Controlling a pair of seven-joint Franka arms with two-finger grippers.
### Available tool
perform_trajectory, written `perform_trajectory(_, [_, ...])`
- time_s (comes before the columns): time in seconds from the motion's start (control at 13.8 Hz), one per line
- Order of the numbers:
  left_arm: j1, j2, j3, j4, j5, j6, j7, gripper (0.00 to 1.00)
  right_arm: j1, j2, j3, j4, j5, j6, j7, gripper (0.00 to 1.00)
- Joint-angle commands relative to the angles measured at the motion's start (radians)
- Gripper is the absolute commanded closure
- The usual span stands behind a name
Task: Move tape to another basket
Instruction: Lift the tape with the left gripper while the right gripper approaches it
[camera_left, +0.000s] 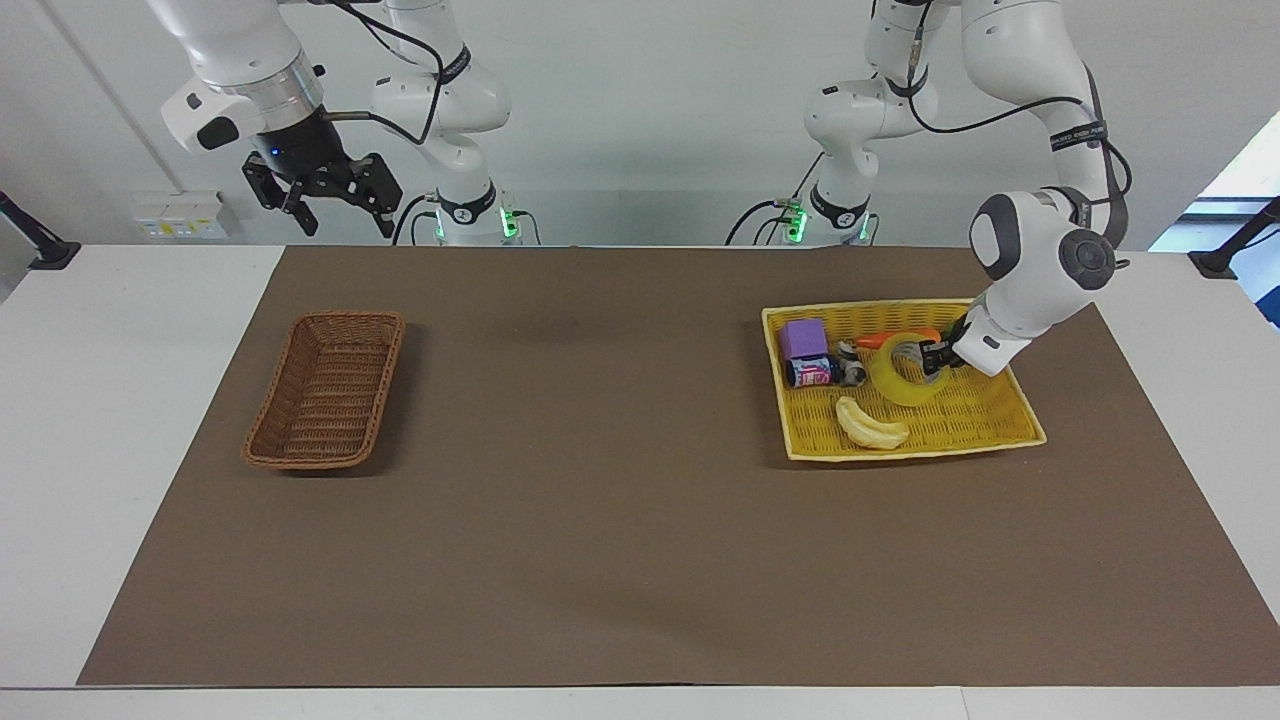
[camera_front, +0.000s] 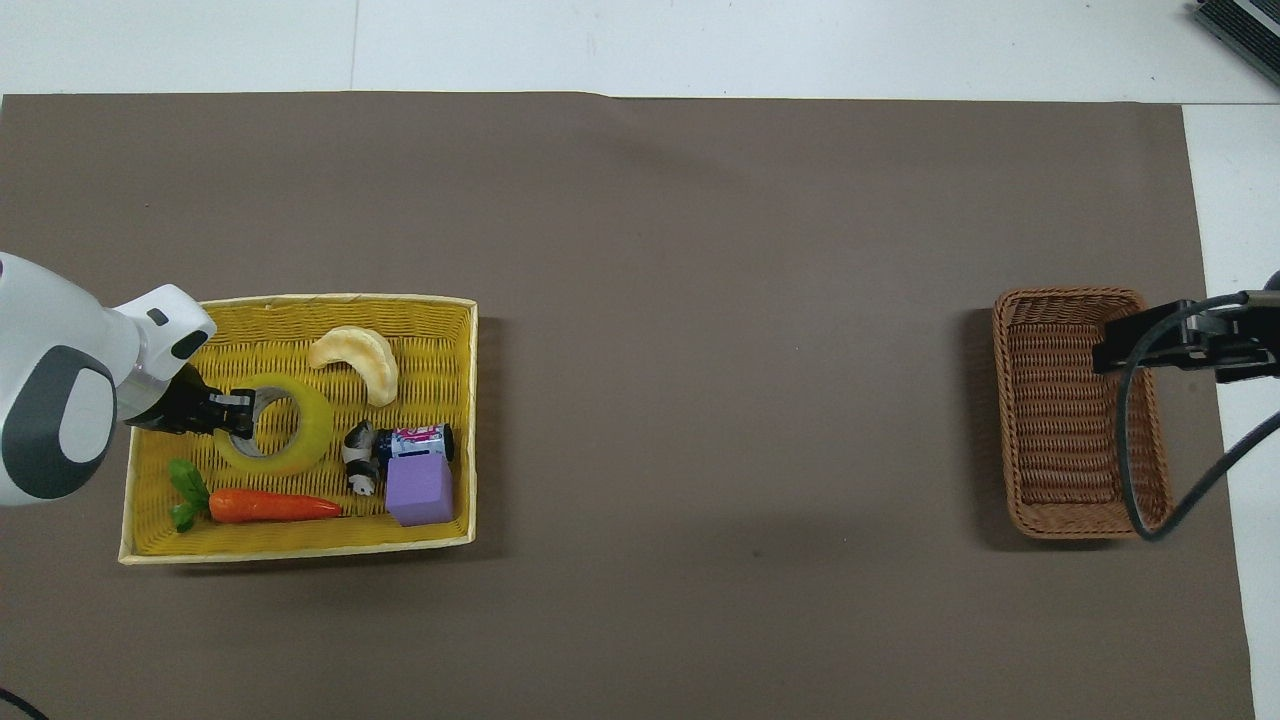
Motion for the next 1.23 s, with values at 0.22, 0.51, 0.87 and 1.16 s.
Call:
perform_trajectory(0.22, [-0.015, -0.016, -0.003, 0.164, -0.010, -0.170, -0.078, 1.00, -0.007, -0.028, 0.003, -0.038, 0.021, 0.018, -0.022, 0.00])
perform_trajectory(0.51, [-0.122, -0.023, -0.006, 0.213, -0.022, -0.204, -0.297, 1.00, -0.021, -0.063, -0.003, -0.131, 0.108, 0.087, -0.047, 0.00])
perform_trajectory(0.87, [-0.306, -0.023, -0.012, 0.230, -0.088, -0.193, -0.574, 1.00, -0.020, -0.054, -0.001, -0.236, 0.211, 0.217, -0.042, 0.00])
perform_trajectory(1.16, [-0.412, -0.019, -0.014, 0.255, -0.211, -0.149, -0.675, 1.00, -0.021, -0.004, -0.003, -0.294, 0.363, 0.290, -0.039, 0.00])
